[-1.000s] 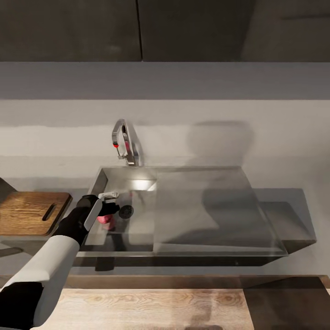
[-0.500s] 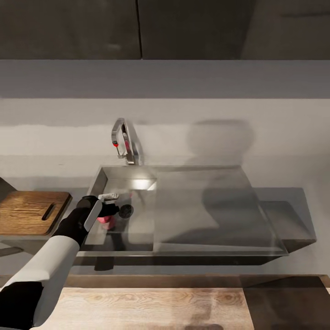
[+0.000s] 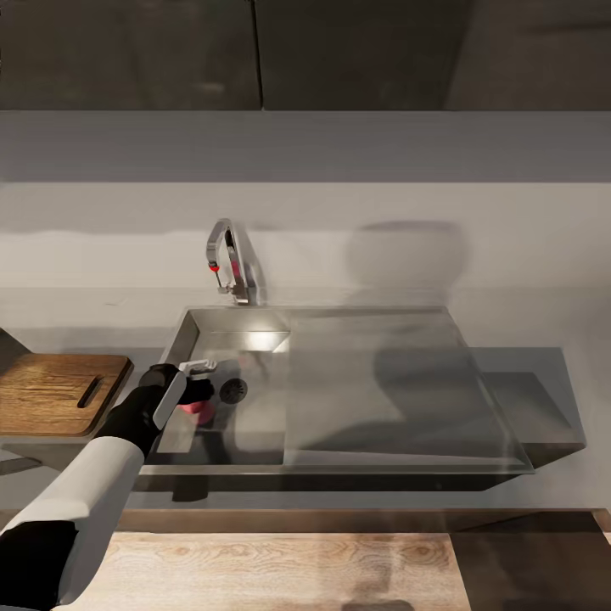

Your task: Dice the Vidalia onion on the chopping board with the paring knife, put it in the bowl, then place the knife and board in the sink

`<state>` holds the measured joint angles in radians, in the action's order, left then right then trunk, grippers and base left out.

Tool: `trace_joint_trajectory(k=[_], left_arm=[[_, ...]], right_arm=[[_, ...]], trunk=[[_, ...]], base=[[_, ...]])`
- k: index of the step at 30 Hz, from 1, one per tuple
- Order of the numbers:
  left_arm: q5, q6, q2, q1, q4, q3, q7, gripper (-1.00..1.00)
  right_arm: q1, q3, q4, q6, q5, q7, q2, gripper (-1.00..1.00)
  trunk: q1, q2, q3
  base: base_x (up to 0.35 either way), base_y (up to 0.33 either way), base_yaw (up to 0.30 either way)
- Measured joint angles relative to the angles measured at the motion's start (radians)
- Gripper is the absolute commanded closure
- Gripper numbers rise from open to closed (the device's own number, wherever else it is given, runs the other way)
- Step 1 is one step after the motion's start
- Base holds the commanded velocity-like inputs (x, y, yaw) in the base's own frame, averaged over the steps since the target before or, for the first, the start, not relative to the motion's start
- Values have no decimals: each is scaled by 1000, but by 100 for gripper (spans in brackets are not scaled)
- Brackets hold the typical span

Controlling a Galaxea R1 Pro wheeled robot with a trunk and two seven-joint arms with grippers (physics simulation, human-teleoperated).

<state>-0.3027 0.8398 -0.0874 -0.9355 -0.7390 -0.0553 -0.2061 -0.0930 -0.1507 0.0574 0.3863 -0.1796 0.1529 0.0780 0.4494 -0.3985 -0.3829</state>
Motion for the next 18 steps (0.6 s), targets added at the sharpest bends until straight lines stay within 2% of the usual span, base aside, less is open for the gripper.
trace_joint_trajectory(k=[18], left_arm=[[3, 2, 0, 0, -7, 1, 2, 100]], right_arm=[[0, 0, 0, 0, 0, 0, 0, -100]], trunk=[[0, 0, 0]], base=[[0, 0, 0]])
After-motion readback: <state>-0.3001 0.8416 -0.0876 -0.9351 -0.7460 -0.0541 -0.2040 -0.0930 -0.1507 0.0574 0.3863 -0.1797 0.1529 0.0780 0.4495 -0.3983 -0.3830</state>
